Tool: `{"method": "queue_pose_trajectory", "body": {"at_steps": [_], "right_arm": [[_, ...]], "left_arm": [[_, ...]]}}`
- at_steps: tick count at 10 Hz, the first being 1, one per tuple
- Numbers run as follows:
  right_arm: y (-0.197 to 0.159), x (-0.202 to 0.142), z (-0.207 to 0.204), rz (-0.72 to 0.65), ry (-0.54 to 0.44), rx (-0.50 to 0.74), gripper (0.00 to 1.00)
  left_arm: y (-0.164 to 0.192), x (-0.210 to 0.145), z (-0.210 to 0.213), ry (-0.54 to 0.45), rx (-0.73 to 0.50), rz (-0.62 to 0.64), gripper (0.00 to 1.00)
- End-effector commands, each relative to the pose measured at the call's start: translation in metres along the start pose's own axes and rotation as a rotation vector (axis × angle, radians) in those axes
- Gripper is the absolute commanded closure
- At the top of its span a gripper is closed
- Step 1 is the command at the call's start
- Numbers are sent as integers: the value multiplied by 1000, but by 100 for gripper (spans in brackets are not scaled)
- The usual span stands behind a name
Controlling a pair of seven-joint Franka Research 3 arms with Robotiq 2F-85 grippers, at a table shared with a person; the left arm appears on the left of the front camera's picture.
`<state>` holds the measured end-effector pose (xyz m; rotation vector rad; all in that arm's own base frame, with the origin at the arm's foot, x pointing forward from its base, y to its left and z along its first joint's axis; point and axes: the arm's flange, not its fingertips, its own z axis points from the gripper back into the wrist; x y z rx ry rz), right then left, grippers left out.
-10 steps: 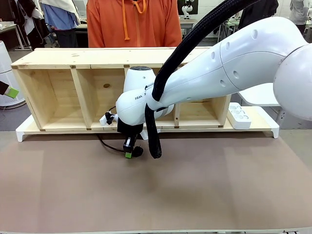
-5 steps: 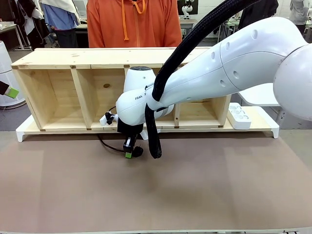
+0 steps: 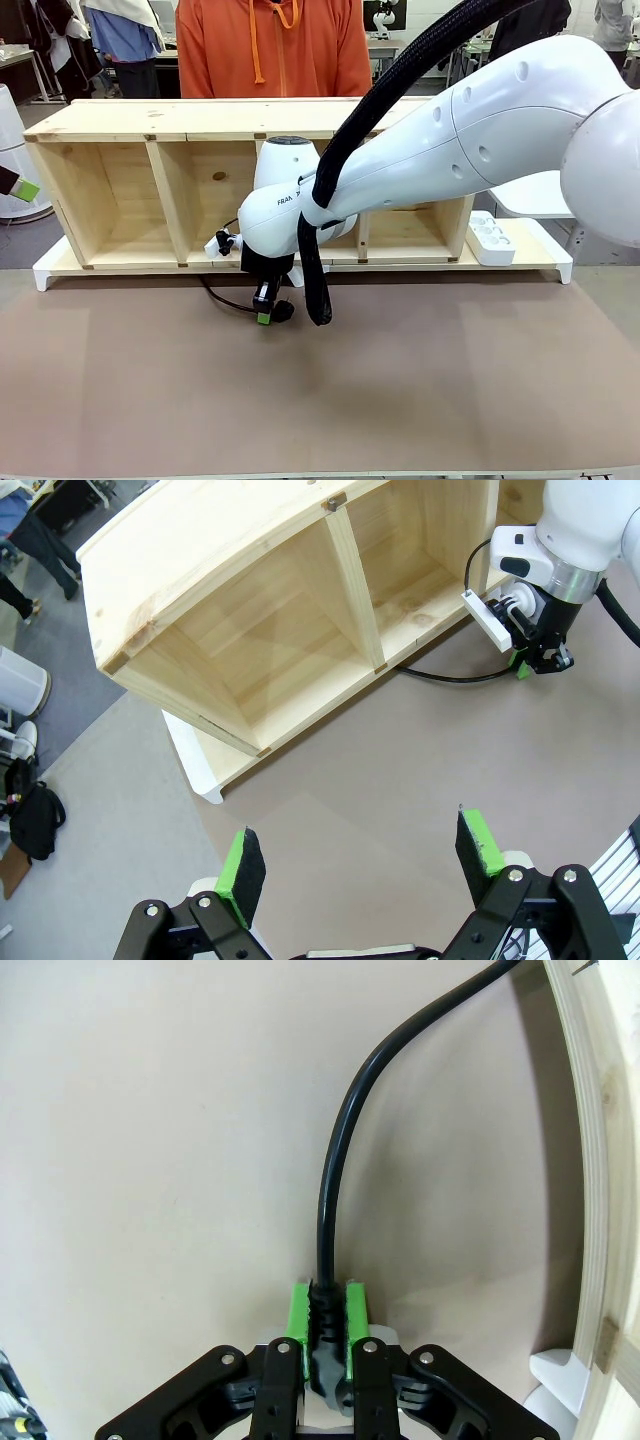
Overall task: Perform cable management.
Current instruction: Pull the grasped Power Cable to the location of the Power Strip.
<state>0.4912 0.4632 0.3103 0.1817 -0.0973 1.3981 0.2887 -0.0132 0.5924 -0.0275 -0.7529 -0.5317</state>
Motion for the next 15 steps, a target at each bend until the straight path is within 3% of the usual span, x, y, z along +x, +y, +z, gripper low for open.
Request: {"method": "queue_pose_trajectory", "body": {"at_steps": [1, 7, 11, 15], "right_arm": [[0, 0, 0, 0, 0, 0, 83], [47, -14, 43, -134, 44, -2, 83], [71, -56, 57, -241, 52, 2, 83], [110, -125, 82, -381, -42, -46, 83]], "left_arm": [[1, 0, 0, -3, 3, 4, 0], [1, 0, 0, -3, 3, 4, 0], [1, 0, 0, -3, 3, 4, 0], [1, 0, 0, -3, 3, 4, 0]]}}
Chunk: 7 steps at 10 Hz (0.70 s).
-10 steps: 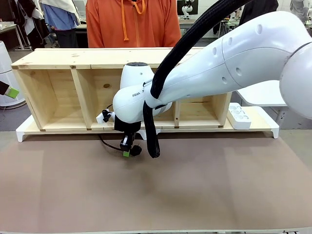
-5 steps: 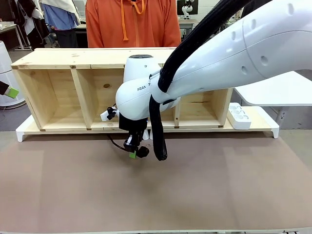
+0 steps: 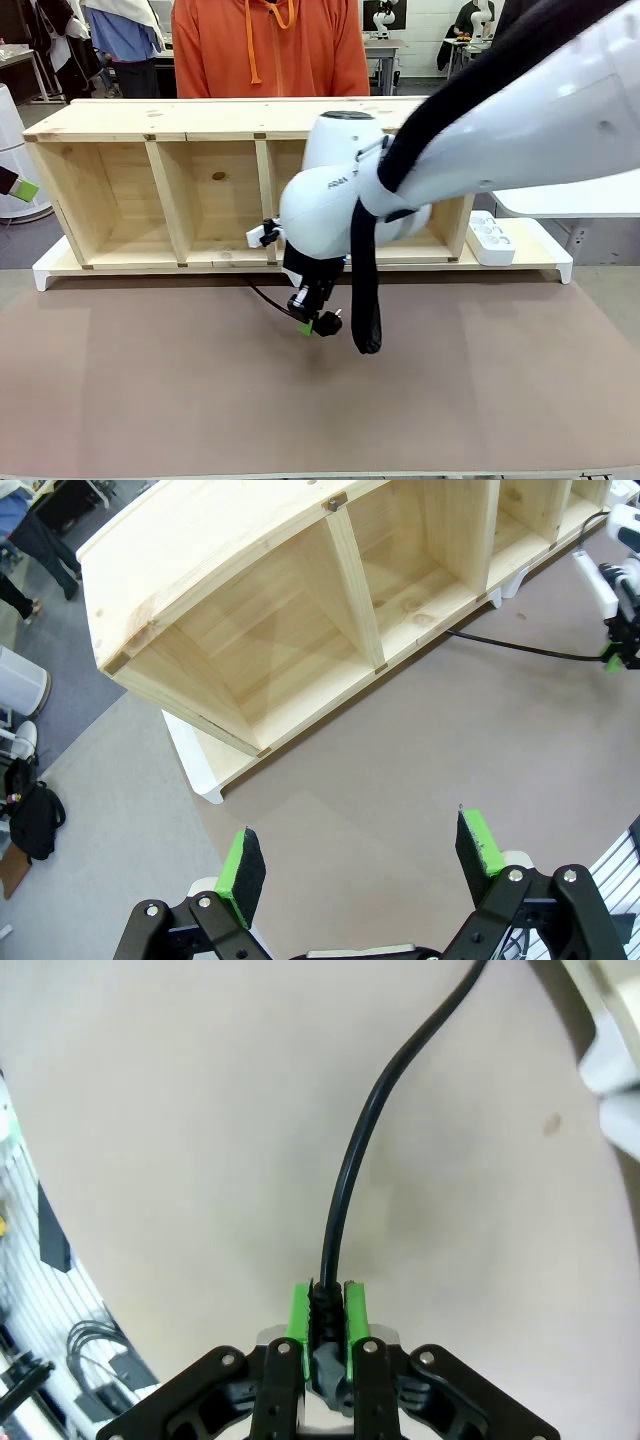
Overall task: Perform cable management.
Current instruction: Pull the grasped Power Cable to the location of the Power Strip.
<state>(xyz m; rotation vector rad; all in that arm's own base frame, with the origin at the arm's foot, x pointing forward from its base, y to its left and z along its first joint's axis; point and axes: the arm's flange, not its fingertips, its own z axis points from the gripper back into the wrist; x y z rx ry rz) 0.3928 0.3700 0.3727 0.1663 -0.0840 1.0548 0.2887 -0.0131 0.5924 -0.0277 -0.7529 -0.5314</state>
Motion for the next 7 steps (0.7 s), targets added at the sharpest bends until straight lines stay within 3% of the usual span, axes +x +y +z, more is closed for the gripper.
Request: {"method": "queue_pose_trajectory", "body": {"at_steps": [1, 7], "right_arm": [[17, -57, 13, -88, -62, -21, 83], [53, -178, 23, -323, -182, -72, 83]], "left_arm": [[1, 0, 0, -3, 3, 3, 0], [1, 0, 0, -3, 3, 3, 0]]}}
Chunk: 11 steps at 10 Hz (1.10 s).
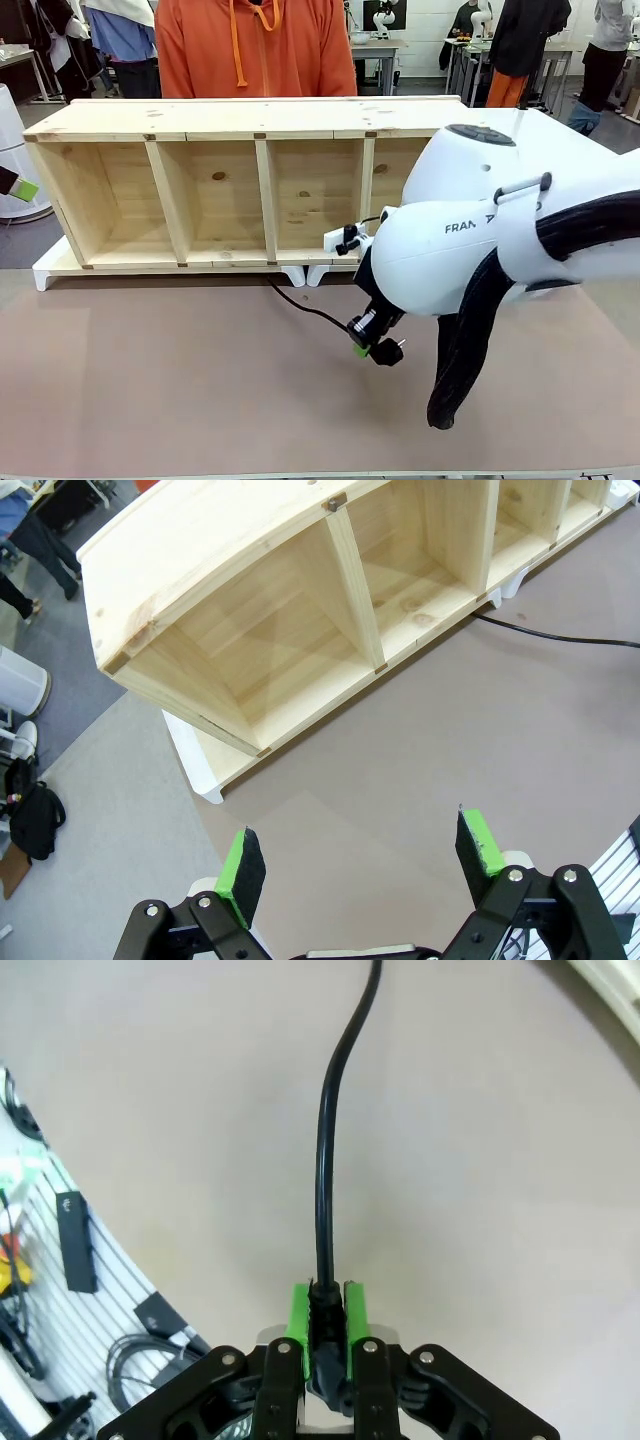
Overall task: Perform cable management.
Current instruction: Pull the grasped Power Cable to the location of the Power Strip.
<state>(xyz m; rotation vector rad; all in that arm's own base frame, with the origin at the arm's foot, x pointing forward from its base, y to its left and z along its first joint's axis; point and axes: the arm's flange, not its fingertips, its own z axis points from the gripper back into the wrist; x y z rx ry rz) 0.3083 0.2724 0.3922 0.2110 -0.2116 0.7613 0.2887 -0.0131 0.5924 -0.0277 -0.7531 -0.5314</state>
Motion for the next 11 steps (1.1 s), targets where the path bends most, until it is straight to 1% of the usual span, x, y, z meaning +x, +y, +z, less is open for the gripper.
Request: {"method": "queue_pose_trajectory", "body": {"at_steps": [1, 2, 3, 4, 5, 11], "right_arm": [[9, -75, -1, -75, -62, -28, 83], [10, -82, -2, -98, -62, -30, 83], [10, -81, -5, -97, -65, -25, 83], [9, -73, -10, -25, -60, -7, 83], [5, 3, 16, -80, -46, -10, 83], [5, 3, 16, -80, -46, -10, 83]], "left_arm": [[1, 0, 0, -2, 3, 4, 0], [1, 0, 0, -2, 3, 4, 0], [1, 0, 0, -2, 3, 4, 0], [1, 0, 0, -2, 3, 4, 0], [1, 0, 0, -2, 3, 4, 0], [1, 0, 0, -2, 3, 4, 0]]}}
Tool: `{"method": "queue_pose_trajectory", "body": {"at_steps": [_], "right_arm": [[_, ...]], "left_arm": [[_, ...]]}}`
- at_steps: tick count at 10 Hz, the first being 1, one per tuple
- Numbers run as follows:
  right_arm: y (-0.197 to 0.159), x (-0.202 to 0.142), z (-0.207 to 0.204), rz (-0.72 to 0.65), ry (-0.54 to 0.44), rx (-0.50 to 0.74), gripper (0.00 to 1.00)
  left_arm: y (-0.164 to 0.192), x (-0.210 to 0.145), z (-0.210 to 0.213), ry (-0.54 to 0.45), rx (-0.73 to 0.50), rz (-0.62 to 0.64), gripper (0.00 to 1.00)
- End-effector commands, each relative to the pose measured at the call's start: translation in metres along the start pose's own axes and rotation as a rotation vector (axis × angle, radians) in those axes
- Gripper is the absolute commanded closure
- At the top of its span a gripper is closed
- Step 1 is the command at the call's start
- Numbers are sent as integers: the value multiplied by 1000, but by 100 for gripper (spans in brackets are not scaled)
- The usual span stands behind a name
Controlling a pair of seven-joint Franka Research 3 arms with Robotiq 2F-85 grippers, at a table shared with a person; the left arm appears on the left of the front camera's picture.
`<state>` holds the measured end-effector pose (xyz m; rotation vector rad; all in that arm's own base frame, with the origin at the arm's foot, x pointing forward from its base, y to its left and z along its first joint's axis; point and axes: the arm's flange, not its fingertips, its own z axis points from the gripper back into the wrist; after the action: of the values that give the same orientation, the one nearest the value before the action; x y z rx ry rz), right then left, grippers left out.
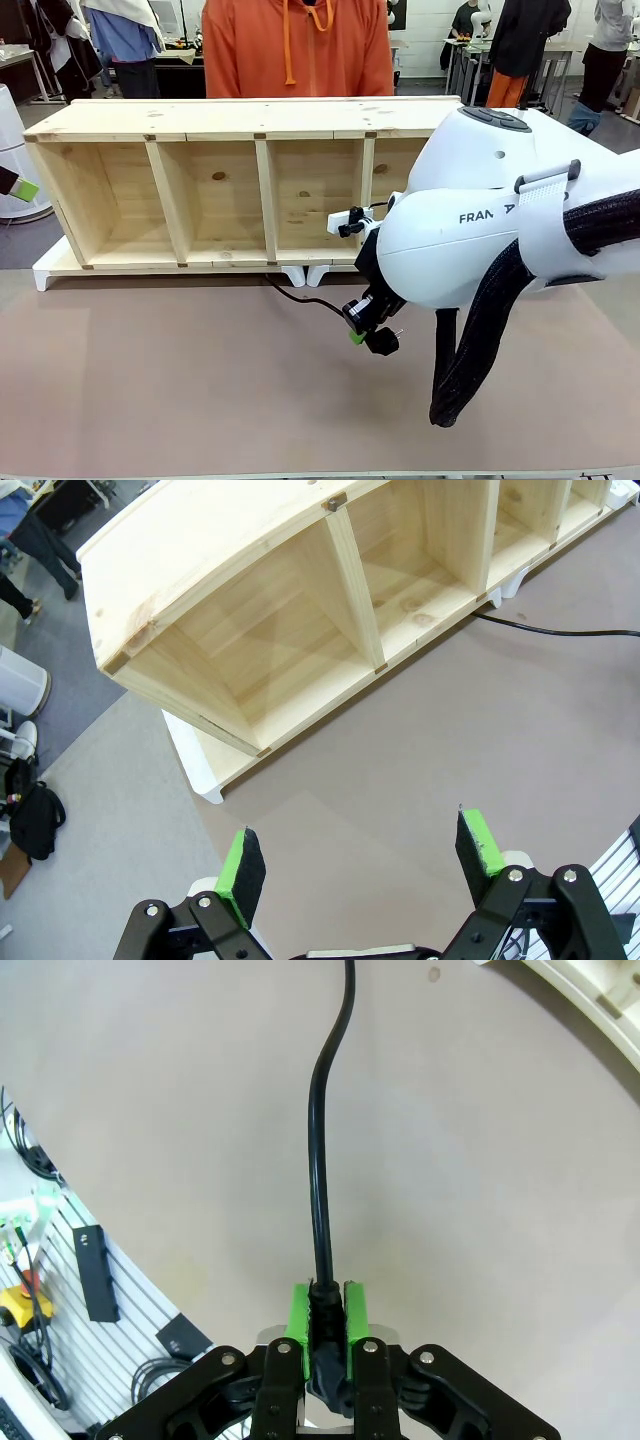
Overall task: Perform cable management.
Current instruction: Pull the grasped Power Cable to the location of the Power Strip.
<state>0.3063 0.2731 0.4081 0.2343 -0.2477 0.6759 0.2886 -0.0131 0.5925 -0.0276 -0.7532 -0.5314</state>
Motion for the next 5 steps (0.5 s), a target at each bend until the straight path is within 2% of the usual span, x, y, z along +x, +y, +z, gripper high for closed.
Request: {"method": "queue_pose_trajectory", "body": {"at_steps": [1, 2, 5], "right_arm": [[1, 0, 1, 2, 1, -7, 83], [0, 0, 0, 0, 0, 0, 83], [-32, -41, 26, -93, -11, -8, 83]], "left_arm": [[1, 0, 0, -2, 3, 4, 0], [1, 0, 0, -2, 3, 4, 0], [1, 0, 0, -2, 3, 4, 0]]}}
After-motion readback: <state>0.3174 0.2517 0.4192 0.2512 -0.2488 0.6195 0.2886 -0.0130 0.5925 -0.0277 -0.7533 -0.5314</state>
